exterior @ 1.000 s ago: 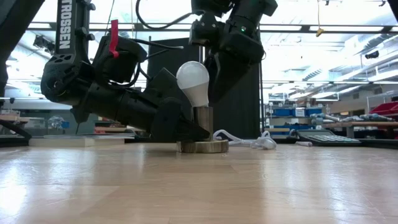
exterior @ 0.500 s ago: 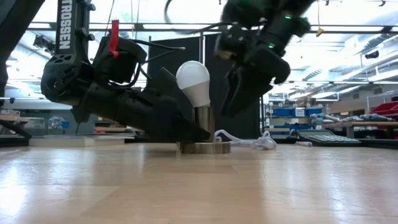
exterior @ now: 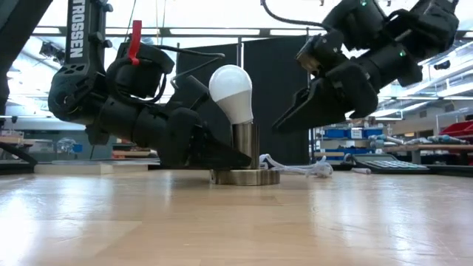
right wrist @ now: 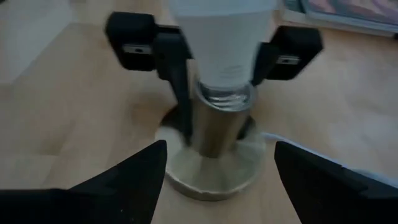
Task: Screw lightbulb
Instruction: Insert the lightbulb into the lamp
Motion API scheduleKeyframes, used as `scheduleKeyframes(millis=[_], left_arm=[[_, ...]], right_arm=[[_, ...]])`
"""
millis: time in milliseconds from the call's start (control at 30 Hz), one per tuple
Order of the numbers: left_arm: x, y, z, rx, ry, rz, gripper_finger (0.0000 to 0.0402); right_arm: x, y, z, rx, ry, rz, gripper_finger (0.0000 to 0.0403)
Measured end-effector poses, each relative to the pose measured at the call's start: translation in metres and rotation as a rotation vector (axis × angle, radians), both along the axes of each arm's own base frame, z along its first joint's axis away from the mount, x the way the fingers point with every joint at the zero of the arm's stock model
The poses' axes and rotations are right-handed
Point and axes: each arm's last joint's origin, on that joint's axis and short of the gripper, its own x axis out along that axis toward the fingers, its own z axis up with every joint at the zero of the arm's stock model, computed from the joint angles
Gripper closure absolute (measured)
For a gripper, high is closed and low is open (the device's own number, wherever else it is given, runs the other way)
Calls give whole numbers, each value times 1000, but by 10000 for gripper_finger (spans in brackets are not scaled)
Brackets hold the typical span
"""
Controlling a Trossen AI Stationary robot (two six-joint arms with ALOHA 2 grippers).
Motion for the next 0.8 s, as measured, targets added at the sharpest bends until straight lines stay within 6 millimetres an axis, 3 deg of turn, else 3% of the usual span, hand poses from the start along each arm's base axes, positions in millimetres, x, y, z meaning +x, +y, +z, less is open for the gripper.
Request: scheduleKeyframes(millis=[133, 267, 367, 500, 800], left_arm=[[1, 0, 0, 8, -3, 17, 208], [2, 0, 1, -4, -7, 41, 208], [2, 0, 1, -1, -3, 43, 208], [2, 0, 1, 17, -1, 38, 208], [2, 0, 0, 16, 2, 37, 208]], right_arm=[[2, -5, 19, -6, -22, -28, 95], [3, -16, 87, -46, -141, -163, 95], [-4, -24, 114, -102, -169, -184, 95], [-14, -27, 124, -103, -123, -194, 95], [-27, -25, 101, -60, 134, -180, 95]])
